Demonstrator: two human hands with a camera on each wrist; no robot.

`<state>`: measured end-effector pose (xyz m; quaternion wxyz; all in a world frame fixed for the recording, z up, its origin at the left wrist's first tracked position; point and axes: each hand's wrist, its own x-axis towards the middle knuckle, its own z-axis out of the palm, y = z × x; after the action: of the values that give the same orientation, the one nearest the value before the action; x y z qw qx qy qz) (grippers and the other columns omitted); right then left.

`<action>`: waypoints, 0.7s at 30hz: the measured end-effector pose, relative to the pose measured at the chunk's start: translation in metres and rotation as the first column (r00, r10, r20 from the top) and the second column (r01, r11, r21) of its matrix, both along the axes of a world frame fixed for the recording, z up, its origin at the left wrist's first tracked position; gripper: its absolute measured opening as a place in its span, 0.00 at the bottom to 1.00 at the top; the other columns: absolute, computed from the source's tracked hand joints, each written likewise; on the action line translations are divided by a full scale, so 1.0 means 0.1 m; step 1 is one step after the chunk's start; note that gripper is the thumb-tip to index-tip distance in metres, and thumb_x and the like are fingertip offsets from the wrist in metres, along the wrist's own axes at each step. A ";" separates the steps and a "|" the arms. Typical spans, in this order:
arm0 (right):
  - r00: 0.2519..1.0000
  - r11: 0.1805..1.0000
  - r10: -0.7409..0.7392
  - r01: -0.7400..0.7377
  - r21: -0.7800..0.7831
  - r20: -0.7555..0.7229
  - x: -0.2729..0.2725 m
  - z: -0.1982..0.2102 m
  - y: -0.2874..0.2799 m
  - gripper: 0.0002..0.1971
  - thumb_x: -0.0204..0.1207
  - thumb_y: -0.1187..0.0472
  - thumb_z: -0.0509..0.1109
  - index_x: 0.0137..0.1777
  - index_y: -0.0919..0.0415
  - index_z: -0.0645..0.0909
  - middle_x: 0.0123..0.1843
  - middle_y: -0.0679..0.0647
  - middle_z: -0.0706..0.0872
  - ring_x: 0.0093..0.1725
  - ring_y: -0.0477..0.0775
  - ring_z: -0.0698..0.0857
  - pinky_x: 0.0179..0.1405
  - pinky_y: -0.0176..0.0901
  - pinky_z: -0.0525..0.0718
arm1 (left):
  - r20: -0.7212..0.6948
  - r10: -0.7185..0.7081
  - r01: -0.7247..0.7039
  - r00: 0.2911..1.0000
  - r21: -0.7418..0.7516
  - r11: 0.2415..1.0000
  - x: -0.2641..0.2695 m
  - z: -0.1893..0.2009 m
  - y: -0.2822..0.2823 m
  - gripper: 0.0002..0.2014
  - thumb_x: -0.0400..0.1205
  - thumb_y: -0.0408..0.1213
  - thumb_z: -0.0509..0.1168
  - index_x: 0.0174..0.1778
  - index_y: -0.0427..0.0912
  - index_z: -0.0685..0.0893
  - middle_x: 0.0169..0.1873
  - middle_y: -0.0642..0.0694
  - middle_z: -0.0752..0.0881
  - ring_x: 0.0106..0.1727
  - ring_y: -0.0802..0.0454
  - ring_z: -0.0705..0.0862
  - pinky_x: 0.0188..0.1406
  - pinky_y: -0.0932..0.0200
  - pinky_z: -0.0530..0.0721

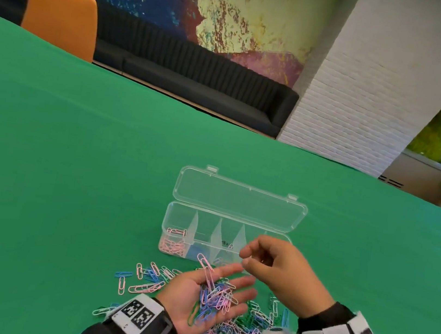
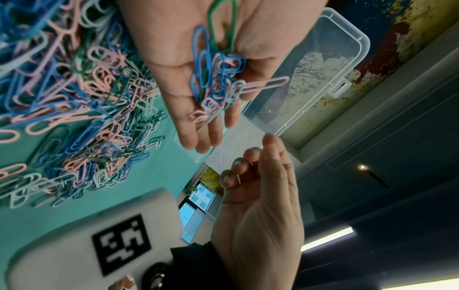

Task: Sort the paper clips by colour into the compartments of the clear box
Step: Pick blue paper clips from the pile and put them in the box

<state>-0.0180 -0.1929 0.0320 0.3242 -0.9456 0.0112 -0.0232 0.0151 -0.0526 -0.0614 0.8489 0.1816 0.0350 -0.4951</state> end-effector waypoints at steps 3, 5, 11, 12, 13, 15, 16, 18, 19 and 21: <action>0.999 0.976 0.028 -0.033 -0.216 -0.026 0.03 -0.07 0.15 0.05 0.73 0.63 0.68 0.41 0.51 0.81 0.32 0.48 0.83 0.32 0.41 0.84 0.33 0.34 0.80 | -0.029 0.024 -0.026 0.999 -0.069 0.997 0.00 0.02 0.01 0.18 0.75 0.32 0.58 0.53 0.28 0.88 0.62 0.28 0.81 0.55 0.33 0.83 0.53 0.35 0.79; 0.998 0.928 0.055 -0.060 -0.369 -0.026 0.03 -0.13 0.21 0.03 0.73 0.59 0.68 0.42 0.48 0.80 0.32 0.45 0.80 0.34 0.41 0.78 0.32 0.32 0.72 | -0.046 0.045 -0.050 0.998 -0.106 0.993 0.00 0.03 0.03 0.19 0.76 0.33 0.58 0.55 0.26 0.86 0.61 0.27 0.80 0.55 0.35 0.81 0.53 0.33 0.78; 0.997 0.912 0.070 -0.068 -0.404 -0.008 0.07 -0.28 0.27 0.07 0.74 0.59 0.66 0.38 0.47 0.72 0.31 0.42 0.75 0.31 0.36 0.72 0.27 0.27 0.66 | -0.067 0.060 -0.068 0.996 -0.139 0.988 -0.03 0.08 0.02 0.19 0.76 0.35 0.55 0.41 0.25 0.87 0.47 0.28 0.86 0.40 0.37 0.88 0.39 0.38 0.88; 0.998 0.912 0.069 -0.065 -0.405 -0.005 0.08 -0.29 0.27 0.06 0.74 0.59 0.66 0.39 0.48 0.73 0.31 0.42 0.75 0.31 0.35 0.72 0.28 0.27 0.66 | -0.067 0.060 -0.069 0.996 -0.138 0.988 -0.03 0.08 0.02 0.20 0.76 0.35 0.54 0.40 0.24 0.88 0.46 0.28 0.86 0.39 0.37 0.89 0.38 0.38 0.88; 0.998 0.912 0.069 -0.065 -0.405 -0.003 0.08 -0.30 0.26 0.05 0.74 0.59 0.66 0.39 0.49 0.74 0.31 0.42 0.76 0.31 0.35 0.72 0.28 0.27 0.67 | -0.065 0.059 -0.068 0.996 -0.139 0.988 -0.03 0.08 0.02 0.20 0.76 0.35 0.54 0.40 0.24 0.88 0.45 0.28 0.87 0.38 0.37 0.89 0.38 0.38 0.88; 0.998 0.928 0.066 -0.066 -0.368 -0.013 0.08 -0.31 0.26 0.05 0.74 0.59 0.67 0.41 0.49 0.74 0.31 0.44 0.77 0.31 0.37 0.73 0.28 0.28 0.68 | -0.062 0.057 -0.065 0.996 -0.140 0.988 -0.03 0.08 0.02 0.19 0.75 0.35 0.55 0.42 0.24 0.88 0.46 0.28 0.86 0.38 0.38 0.89 0.40 0.39 0.87; 0.998 0.937 0.062 -0.066 -0.343 -0.023 0.07 -0.32 0.25 0.05 0.73 0.58 0.68 0.41 0.48 0.74 0.31 0.45 0.78 0.31 0.38 0.74 0.29 0.29 0.69 | -0.058 0.055 -0.063 0.997 -0.138 0.988 -0.03 0.07 0.02 0.19 0.75 0.35 0.56 0.43 0.25 0.88 0.46 0.28 0.86 0.38 0.38 0.88 0.41 0.39 0.87; 0.998 0.949 0.057 -0.065 -0.309 -0.034 0.06 -0.33 0.25 0.08 0.72 0.59 0.69 0.40 0.46 0.73 0.30 0.46 0.78 0.30 0.40 0.75 0.30 0.31 0.70 | -0.050 0.050 -0.056 0.997 -0.131 0.990 -0.03 0.06 0.01 0.18 0.75 0.34 0.56 0.45 0.25 0.87 0.46 0.29 0.85 0.38 0.38 0.88 0.41 0.40 0.87; 0.998 0.952 0.056 -0.065 -0.301 -0.036 0.06 -0.33 0.25 0.09 0.72 0.59 0.69 0.38 0.46 0.72 0.30 0.46 0.77 0.30 0.39 0.74 0.29 0.31 0.69 | -0.052 0.047 -0.054 0.998 -0.130 0.990 -0.03 0.06 0.00 0.18 0.75 0.35 0.57 0.44 0.25 0.87 0.45 0.29 0.85 0.38 0.38 0.88 0.40 0.40 0.87; 0.998 0.956 0.058 -0.065 -0.286 -0.030 0.06 -0.35 0.24 0.11 0.71 0.60 0.69 0.36 0.45 0.70 0.29 0.46 0.77 0.29 0.39 0.73 0.28 0.30 0.69 | -0.055 0.050 -0.056 0.997 -0.125 0.991 -0.03 0.06 0.00 0.17 0.75 0.35 0.57 0.44 0.26 0.86 0.44 0.30 0.85 0.37 0.38 0.88 0.39 0.40 0.88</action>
<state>-0.0122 -0.1692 -0.0032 0.1840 -0.9827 -0.0183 -0.0046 0.0117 -0.0524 -0.0557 0.8704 0.1133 0.0304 -0.4781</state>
